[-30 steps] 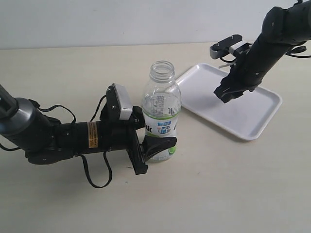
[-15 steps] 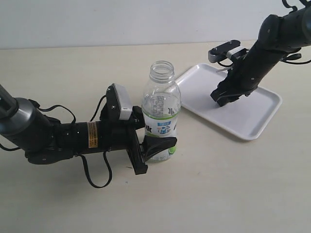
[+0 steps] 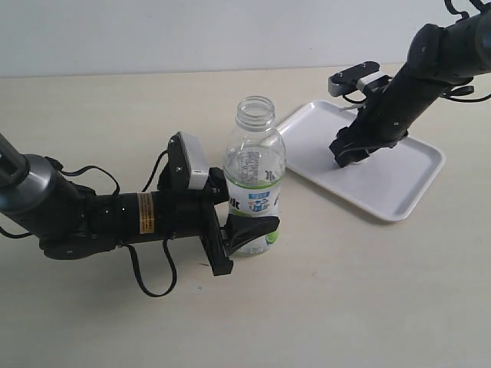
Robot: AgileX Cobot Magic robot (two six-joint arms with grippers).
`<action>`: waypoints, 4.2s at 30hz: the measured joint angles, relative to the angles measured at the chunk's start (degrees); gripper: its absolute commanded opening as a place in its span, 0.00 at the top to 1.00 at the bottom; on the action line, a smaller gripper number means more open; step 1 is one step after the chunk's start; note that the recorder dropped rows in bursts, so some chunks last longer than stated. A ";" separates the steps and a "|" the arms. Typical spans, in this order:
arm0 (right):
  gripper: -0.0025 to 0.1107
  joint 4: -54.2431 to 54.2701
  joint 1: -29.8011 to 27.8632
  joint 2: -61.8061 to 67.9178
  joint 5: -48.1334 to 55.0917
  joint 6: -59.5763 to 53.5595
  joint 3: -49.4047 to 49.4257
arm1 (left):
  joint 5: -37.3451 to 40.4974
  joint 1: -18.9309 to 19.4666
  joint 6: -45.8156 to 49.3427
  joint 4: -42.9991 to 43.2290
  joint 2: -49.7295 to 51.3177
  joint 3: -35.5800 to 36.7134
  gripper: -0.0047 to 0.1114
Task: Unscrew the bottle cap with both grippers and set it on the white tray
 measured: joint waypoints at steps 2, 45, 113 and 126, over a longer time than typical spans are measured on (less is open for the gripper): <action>0.35 0.00 0.00 0.00 0.00 0.25 0.00 | 0.00 0.00 0.00 0.00 0.00 0.00 0.96; 0.36 1.76 0.00 -22.72 5.71 2.97 0.00 | 2.74 0.00 2.11 2.58 -3.13 0.62 0.11; 0.47 14.73 0.00 -25.08 7.53 -4.65 5.11 | -0.42 23.28 -22.14 31.06 -20.95 4.73 0.94; 0.79 30.39 0.10 -32.06 5.76 -14.08 20.91 | -0.42 27.53 -28.45 29.17 -24.70 4.73 0.94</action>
